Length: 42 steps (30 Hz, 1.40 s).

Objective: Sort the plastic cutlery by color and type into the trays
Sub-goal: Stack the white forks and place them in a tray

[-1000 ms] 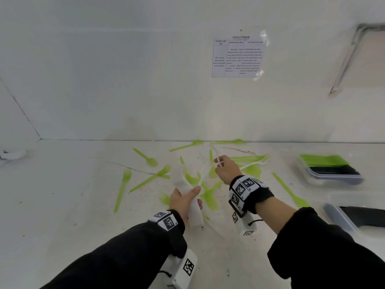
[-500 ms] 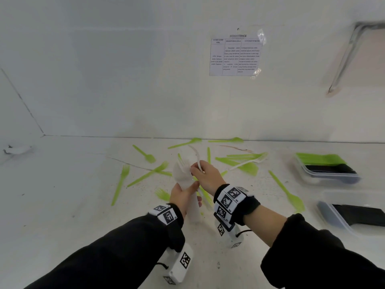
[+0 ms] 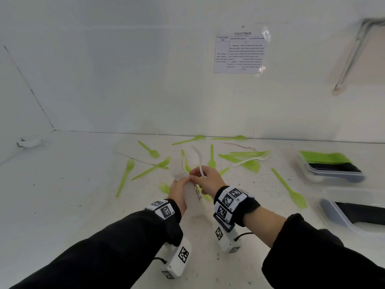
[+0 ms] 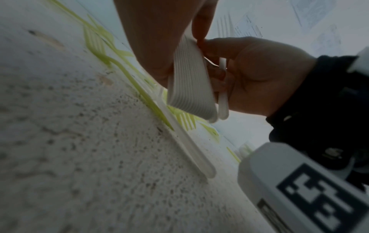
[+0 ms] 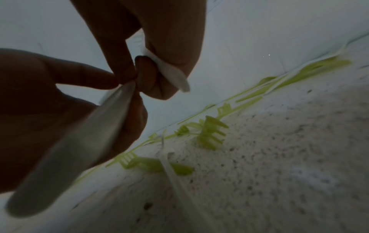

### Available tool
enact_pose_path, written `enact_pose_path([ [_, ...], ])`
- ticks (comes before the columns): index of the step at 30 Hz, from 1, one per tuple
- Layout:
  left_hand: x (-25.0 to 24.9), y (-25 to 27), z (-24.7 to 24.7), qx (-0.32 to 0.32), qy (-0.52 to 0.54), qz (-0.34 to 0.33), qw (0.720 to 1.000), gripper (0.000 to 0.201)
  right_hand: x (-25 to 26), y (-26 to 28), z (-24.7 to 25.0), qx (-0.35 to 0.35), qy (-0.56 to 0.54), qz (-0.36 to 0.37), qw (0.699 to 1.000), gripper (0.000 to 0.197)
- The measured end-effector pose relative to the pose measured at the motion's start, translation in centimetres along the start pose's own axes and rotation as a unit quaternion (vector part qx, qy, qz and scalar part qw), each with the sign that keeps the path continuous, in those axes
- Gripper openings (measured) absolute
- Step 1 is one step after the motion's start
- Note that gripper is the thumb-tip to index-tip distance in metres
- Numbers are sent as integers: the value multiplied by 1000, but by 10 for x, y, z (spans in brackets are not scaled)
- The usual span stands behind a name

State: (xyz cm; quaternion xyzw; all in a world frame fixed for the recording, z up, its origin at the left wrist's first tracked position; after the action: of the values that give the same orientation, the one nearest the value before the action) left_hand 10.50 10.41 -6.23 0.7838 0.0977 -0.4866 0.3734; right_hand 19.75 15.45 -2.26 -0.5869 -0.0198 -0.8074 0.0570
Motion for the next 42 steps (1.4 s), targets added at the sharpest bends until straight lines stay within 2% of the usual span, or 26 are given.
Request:
enact_pose_path([
  [4, 2, 5, 2, 33, -2, 21, 999, 23, 2, 1, -2, 29, 32, 20, 999, 2],
  [7, -1, 13, -1, 66, 11, 24, 997, 17, 3, 6, -9, 72, -30, -50, 996, 17],
  [9, -3, 8, 2, 52, 7, -3, 999, 12, 4, 8, -13, 91, -68, -91, 989, 25],
  [14, -5, -2, 12, -13, -12, -39, 999, 15, 7, 5, -13, 34, 18, -17, 999, 28],
  [16, -8, -3, 16, -24, -7, -38, 999, 19, 2, 3, -12, 0, 13, -13, 1000, 32],
  [18, -11, -5, 18, -20, 0, -40, 999, 30, 2, 4, -11, -15, 9, -10, 1000, 28],
  [20, -15, -4, 19, -5, 7, -42, 999, 36, 3, 4, -16, -12, 12, -3, 1000, 21],
  [25, -23, 0, 23, 27, 21, -40, 999, 33, 8, 6, -29, 27, 13, 11, 999, 20],
  [29, -23, -3, 36, 8, -4, -40, 999, 27, 18, 6, -27, 51, 98, 64, 992, 19],
  [31, -26, -5, 43, -12, -25, -57, 998, 21, 19, 3, -25, 65, 116, 48, 990, 19],
  [33, -28, -7, 49, -25, -38, -71, 996, 23, 17, -1, -23, 71, 143, 18, 987, 17],
  [35, -31, -9, 55, -40, -39, -81, 995, 27, 14, -3, -19, 74, 214, 11, 974, 17],
  [39, -33, -11, 63, -33, -43, -76, 996, 17, 2, 4, -20, 118, 400, 10, 909, 46],
  [40, -33, -10, 65, -28, -46, -73, 996, 15, 0, 6, -22, 130, 424, 7, 896, 45],
  [42, -33, -10, 68, -18, -50, -69, 996, 14, -2, 5, -26, 137, 458, 16, 878, 20],
])
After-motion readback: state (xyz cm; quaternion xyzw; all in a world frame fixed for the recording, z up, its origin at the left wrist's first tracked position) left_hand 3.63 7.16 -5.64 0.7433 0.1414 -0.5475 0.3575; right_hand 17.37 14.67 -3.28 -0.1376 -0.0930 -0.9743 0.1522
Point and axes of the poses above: each hand's wrist, its own y-axis away from the middle knuckle, its own z-axis out of the back of the hand, x = y × z, the point moved 5 cm from there along -y, towards the middle knuckle, and after that the axes turned 15 degrees about -x, right-handed, at the moved point
